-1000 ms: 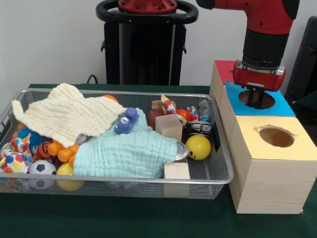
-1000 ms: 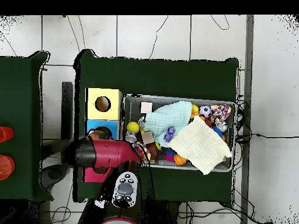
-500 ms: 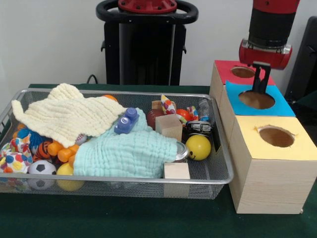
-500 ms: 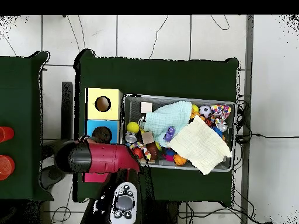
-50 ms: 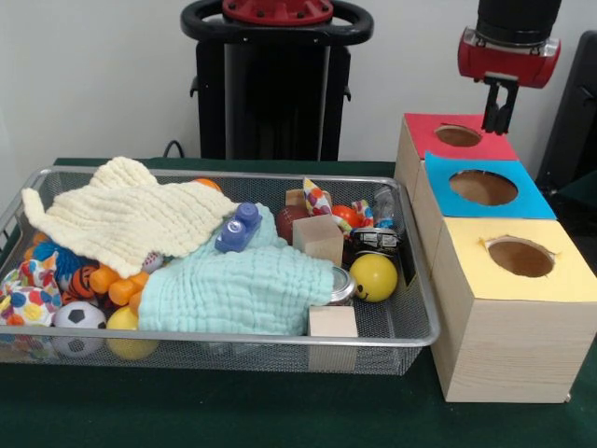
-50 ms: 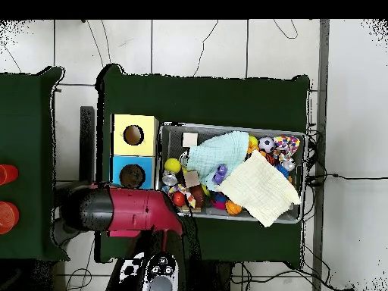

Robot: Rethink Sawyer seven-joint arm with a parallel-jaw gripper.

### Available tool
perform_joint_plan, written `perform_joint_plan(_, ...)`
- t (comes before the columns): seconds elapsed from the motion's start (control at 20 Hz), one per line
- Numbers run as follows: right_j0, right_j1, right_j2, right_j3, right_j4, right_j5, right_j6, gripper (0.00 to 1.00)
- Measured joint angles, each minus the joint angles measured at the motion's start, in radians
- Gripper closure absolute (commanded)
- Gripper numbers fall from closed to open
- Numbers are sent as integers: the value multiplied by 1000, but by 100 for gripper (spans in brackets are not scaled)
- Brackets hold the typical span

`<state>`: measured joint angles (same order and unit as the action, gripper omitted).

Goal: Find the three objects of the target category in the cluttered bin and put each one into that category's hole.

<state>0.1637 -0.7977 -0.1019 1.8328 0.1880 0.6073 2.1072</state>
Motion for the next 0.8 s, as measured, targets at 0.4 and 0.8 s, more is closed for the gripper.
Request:
perform_joint_plan(0.4, 14, -1, -120, -40, -201, 14, 0, 100)
perform_joint_plan(0.8, -41, -2, -165, -43, -283, 14, 0, 0)
